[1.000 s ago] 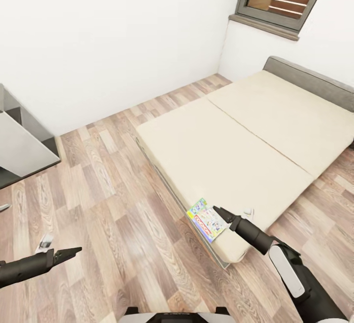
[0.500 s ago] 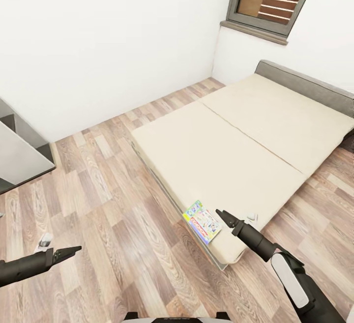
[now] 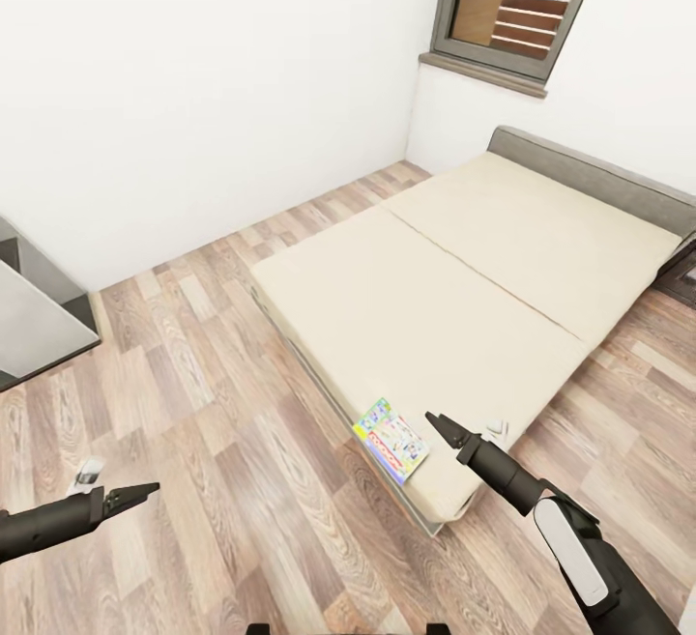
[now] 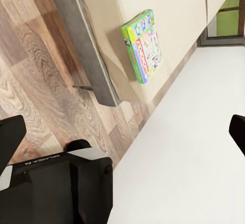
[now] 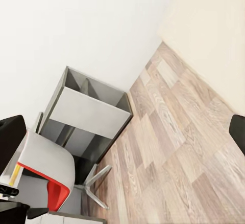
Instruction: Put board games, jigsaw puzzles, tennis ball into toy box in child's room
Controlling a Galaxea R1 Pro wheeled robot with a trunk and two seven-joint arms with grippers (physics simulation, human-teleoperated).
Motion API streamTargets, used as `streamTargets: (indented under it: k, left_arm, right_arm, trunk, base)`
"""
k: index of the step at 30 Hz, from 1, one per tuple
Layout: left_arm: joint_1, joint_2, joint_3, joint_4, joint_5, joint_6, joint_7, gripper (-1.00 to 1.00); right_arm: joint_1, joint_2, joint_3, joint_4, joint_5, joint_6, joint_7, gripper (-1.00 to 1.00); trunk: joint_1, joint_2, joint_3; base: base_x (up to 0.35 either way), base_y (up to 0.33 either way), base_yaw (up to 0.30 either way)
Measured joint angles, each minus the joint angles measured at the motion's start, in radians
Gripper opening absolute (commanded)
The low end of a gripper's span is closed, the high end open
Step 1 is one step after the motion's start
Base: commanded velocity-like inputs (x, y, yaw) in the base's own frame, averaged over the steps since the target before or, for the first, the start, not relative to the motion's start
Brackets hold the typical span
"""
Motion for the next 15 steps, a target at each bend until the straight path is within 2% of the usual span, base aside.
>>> streamTargets:
  k: [4, 11, 15]
  left_arm:
    - [0.0, -0.005, -0.001, 0.0, 0.0, -0.001, 0.0, 1.0]
    - [0.0, -0.005, -0.002, 0.0, 0.0, -0.001, 0.0, 1.0]
    - [0.0, -0.005, -0.001, 0.0, 0.0, -0.001, 0.0, 1.0]
  right_arm:
    - [0.0, -0.001, 0.0, 0.002, -0.001, 0.0, 0.001, 1.0]
    - [0.0, 0.002, 0.0, 0.002, -0.003, 0.0, 0.001, 1.0]
    - [0.0, 0.003, 0.0, 0.002, -0.004, 0.0, 0.001, 1.0]
  trunk:
    - [0.0, 0.0, 0.006]
    - [0.0, 0.0, 0.018]
    - [0.0, 0.0, 0.024]
  base:
    - [0.036, 0.028, -0.083]
    - [0.103, 0.138, -0.11]
    - [0.082, 0.039, -0.144]
